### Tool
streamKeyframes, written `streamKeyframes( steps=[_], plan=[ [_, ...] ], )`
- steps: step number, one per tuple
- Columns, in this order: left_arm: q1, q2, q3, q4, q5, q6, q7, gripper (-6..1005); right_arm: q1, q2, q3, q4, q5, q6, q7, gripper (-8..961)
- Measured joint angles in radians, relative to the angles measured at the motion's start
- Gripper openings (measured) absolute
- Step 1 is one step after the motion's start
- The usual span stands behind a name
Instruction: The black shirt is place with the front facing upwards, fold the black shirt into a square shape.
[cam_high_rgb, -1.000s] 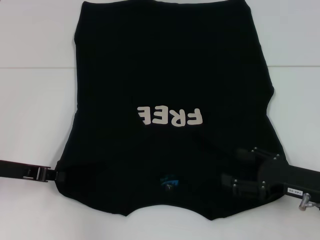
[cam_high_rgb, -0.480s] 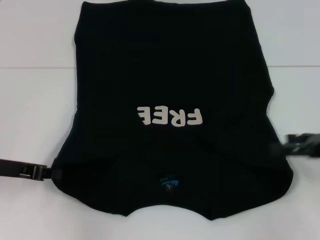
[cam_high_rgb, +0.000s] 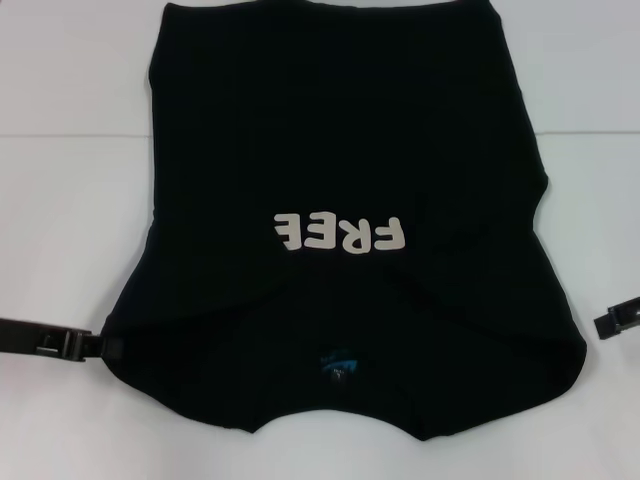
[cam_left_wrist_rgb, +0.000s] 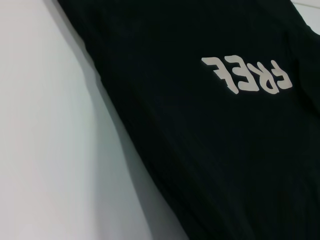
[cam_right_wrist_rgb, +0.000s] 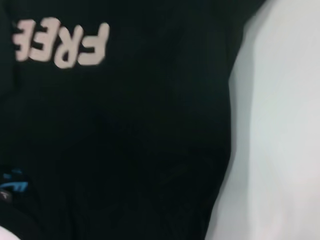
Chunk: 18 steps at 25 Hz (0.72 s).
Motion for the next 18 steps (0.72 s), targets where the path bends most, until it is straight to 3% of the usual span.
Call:
streamKeyframes(
  steps=[6, 18],
  plan=[
    [-0.002, 0.0, 0.001, -0.002, 0.0, 0.003, -0.001, 24, 0.032, 0.053, -0.01, 0.006, -0.053, 0.036, -0.001, 939],
    [-0.003, 0.0, -0.01, -0.004, -0.002, 0.004, 0.001, 24, 0.049, 0.1, -0.141, 0.008, -0.06, 0.125, 0.01, 887]
  ],
)
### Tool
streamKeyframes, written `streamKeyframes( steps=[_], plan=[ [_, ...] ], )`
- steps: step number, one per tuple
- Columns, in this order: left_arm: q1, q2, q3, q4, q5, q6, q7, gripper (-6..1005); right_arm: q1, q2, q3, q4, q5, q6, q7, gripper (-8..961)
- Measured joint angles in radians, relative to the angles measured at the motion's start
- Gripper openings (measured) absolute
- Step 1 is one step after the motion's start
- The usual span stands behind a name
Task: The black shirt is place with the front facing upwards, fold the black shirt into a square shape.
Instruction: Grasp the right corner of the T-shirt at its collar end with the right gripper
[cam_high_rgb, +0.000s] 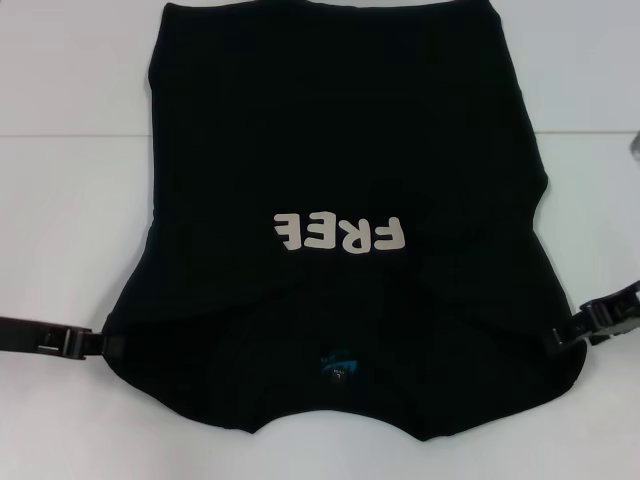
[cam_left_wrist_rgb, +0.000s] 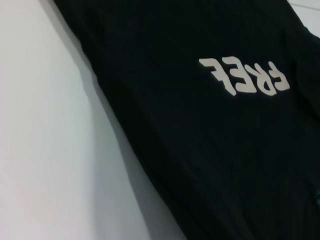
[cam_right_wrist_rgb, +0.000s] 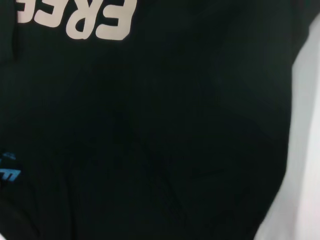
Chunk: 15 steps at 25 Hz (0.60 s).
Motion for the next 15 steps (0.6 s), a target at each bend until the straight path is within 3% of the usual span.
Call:
streamKeyframes(
  steps=[6, 12, 15],
  plan=[
    [-0.003, 0.0, -0.035, -0.001, 0.0, 0.016, 0.008, 24, 0.005, 0.019, -0.047, -0.006, -0.001, 0.019, -0.008, 699],
    [-0.003, 0.0, -0.04, -0.003, 0.0, 0.017, 0.011, 25, 0.008, 0.019, -0.05, -0.003, -0.001, 0.02, -0.005, 416],
    [-0.002, 0.0, -0.041, -0.002, 0.0, 0.017, 0.021, 25, 0.01, 0.016, -0.05, -0.002, -0.002, 0.017, -0.001, 349]
  ],
)
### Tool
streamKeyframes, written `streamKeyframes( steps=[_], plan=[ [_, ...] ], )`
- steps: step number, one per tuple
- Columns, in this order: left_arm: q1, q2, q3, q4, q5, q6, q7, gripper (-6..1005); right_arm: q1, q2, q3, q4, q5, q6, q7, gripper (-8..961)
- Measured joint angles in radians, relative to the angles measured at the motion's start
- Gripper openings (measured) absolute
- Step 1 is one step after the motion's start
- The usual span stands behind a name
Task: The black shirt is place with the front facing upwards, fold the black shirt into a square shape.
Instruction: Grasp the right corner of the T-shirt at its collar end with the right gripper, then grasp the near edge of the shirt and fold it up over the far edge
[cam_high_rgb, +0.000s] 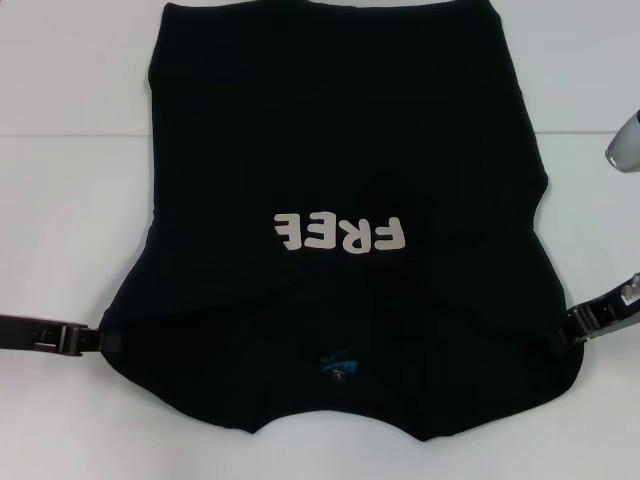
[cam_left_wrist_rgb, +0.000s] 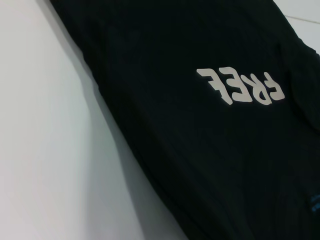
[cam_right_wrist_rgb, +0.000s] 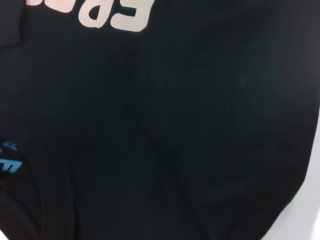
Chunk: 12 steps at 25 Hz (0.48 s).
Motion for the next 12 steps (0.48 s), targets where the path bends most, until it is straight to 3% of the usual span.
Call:
streamKeyframes(
  steps=[8, 11, 12],
  plan=[
    [0.004, -0.001, -0.022, 0.003, 0.001, -0.003, 0.022, 25, 0.0, -0.009, -0.001, -0.004, 0.0, -0.029, 0.002, 172],
    [0.004, -0.001, -0.017, 0.005, 0.006, 0.006, 0.035, 25, -0.001, -0.018, 0.0, -0.006, 0.0, -0.05, -0.007, 31],
    [0.003, -0.001, -0.019, 0.004, 0.005, 0.009, 0.036, 25, 0.0, -0.022, 0.0, -0.007, 0.0, -0.062, -0.014, 31]
  ],
)
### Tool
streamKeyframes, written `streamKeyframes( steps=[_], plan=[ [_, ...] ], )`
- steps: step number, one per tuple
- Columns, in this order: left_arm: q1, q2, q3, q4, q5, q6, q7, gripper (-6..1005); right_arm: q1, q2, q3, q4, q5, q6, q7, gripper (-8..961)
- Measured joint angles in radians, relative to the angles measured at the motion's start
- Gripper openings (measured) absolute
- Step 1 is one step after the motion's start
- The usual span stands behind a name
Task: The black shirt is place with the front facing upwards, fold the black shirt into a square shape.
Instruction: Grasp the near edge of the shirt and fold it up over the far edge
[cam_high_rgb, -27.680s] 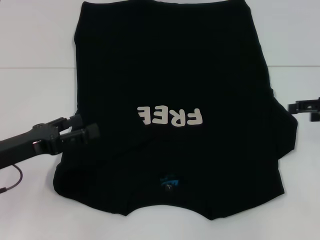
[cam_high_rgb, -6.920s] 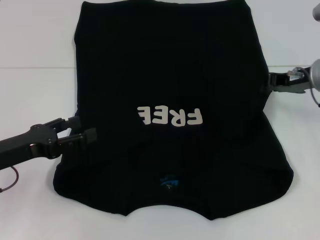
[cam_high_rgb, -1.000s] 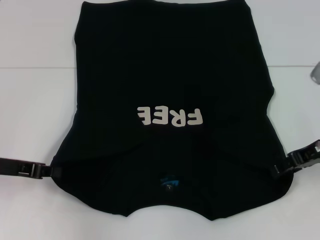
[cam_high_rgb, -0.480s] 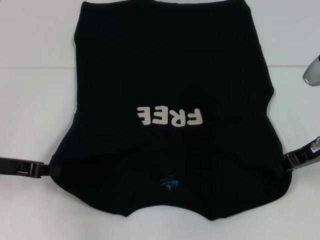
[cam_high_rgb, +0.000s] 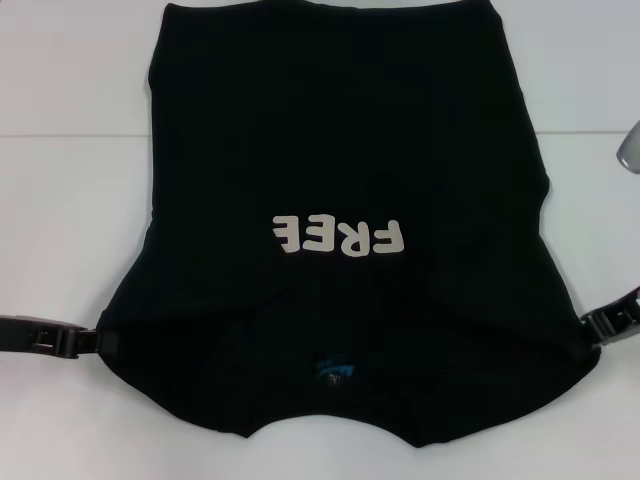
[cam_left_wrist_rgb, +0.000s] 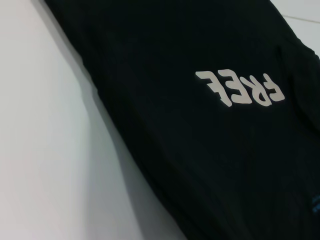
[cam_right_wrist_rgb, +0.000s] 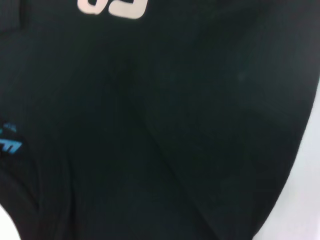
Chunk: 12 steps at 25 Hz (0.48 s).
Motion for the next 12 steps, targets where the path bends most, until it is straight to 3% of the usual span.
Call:
streamKeyframes(
  steps=[4, 9, 12],
  plan=[
    [-0.001, 0.016, -0.043, -0.02, -0.007, 0.052, -0.005, 25, 0.0, -0.02, 0.007, -0.002, 0.001, -0.065, -0.047, 31],
    [-0.007, 0.077, -0.161, -0.114, -0.008, 0.211, -0.01, 25, -0.025, -0.045, 0.013, -0.003, 0.002, -0.16, -0.128, 31],
    [0.008, 0.094, -0.194, -0.141, 0.001, 0.294, -0.009, 25, -0.046, -0.049, 0.016, -0.003, 0.001, -0.224, -0.182, 32]
  ],
)
